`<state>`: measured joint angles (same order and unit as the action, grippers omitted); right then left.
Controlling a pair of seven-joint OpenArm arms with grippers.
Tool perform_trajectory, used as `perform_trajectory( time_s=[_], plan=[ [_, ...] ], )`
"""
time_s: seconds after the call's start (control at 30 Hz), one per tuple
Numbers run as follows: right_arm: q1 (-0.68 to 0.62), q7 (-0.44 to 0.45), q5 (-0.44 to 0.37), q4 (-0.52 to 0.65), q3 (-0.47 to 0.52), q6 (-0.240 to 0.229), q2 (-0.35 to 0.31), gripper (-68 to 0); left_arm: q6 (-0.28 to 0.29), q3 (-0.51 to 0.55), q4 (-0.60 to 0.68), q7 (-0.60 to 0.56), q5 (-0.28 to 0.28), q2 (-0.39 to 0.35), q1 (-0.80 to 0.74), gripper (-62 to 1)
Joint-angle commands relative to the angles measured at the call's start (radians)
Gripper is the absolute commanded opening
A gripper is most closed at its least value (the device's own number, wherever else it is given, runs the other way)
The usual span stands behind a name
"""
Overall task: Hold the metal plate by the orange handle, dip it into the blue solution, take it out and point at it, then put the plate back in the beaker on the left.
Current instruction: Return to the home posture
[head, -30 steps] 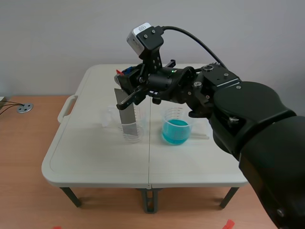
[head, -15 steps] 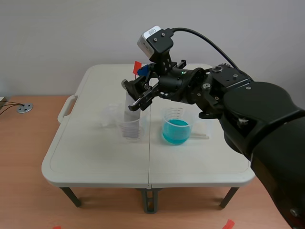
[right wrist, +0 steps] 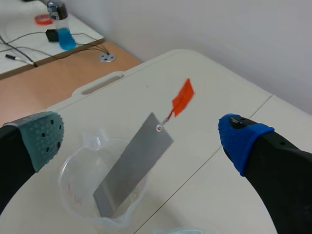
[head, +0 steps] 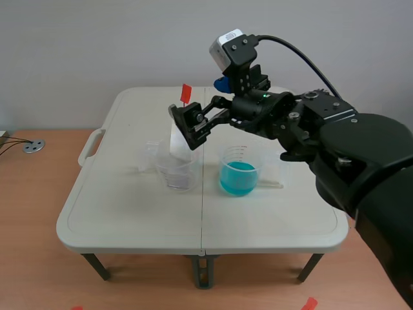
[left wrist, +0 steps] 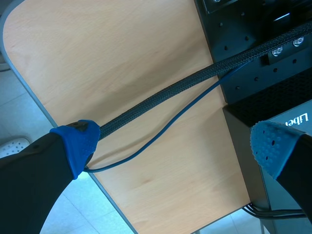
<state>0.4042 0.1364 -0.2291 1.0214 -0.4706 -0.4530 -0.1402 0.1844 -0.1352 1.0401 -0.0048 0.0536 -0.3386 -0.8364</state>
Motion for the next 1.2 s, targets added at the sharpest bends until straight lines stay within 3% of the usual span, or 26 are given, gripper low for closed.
perform_trajectory(
  time_s=[0.0,0.07,0.17,0.27,0.53,0.8,1.17],
  plan=[
    [-0.016,0.012,-0.047,0.05,0.008,0.013,-0.043,-1.0,0.005,0.003,0.005,-0.006,0.008,-0.006,-0.008,1.4],
    [-0.051,0.011,-0.076,0.098,0.008,0.033,-0.082,-1.0,0.005,0.003,0.008,-0.011,0.013,-0.005,-0.008,1.4],
    [-0.125,0.001,-0.127,0.199,0.027,0.072,-0.147,-1.0,-0.016,0.013,0.038,-0.112,0.016,-0.011,-0.001,1.4],
    [-0.219,-0.017,-0.165,0.314,0.08,0.072,-0.203,-1.0,-0.037,0.061,0.113,-0.166,0.061,-0.017,0.017,1.4],
    [-0.475,-0.06,-0.168,0.572,0.257,0.091,-0.287,-1.0,-0.043,0.212,0.487,-0.237,0.074,-0.026,0.028,1.4],
    [-0.682,-0.063,-0.169,0.736,0.364,0.107,-0.322,-1.0,-0.037,0.225,0.785,-0.236,0.073,-0.025,0.037,1.4],
    [-0.903,-0.037,-0.168,0.877,0.393,0.155,-0.367,-1.0,-0.012,0.212,0.864,-0.222,0.073,-0.025,0.123,1.4]
  ],
)
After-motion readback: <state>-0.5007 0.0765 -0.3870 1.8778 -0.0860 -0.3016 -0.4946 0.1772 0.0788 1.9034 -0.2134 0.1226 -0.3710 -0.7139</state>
